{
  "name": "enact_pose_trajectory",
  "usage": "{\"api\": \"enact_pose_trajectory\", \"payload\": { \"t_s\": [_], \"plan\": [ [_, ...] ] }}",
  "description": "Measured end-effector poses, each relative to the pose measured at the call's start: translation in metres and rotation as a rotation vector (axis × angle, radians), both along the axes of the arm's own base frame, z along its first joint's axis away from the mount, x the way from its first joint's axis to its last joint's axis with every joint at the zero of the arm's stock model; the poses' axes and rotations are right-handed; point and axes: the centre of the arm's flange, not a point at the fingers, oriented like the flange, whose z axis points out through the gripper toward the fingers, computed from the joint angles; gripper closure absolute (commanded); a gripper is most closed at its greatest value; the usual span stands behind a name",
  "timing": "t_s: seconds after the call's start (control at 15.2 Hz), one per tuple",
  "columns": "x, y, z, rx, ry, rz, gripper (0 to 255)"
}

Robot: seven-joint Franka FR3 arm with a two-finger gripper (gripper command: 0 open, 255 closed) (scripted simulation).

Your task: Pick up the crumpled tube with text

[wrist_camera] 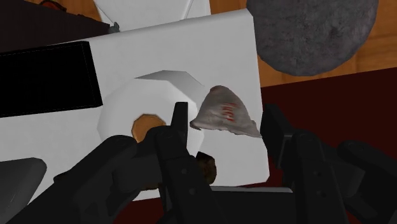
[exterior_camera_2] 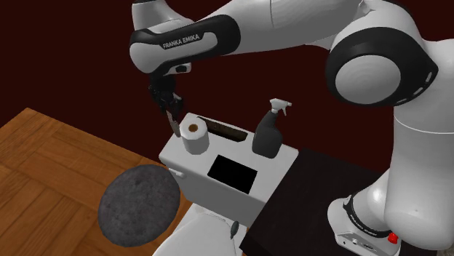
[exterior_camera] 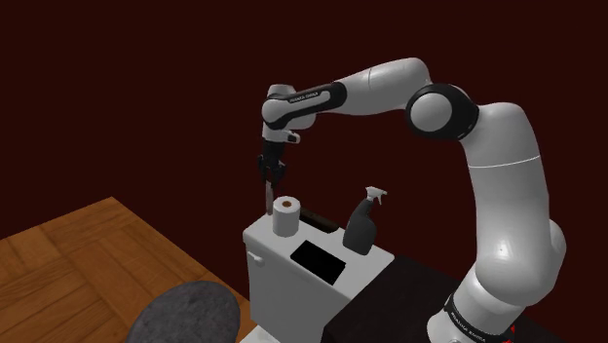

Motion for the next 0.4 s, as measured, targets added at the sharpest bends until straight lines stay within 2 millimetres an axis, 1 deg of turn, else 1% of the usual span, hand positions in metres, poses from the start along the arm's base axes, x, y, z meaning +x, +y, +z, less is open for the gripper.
{"api": "enact_pose_trajectory", "payload": {
  "t_s": [0.4],
  "plan": [
    [0.000, 0.000, 0.029, 0.000, 0.000, 0.000, 255]
  ]
}}
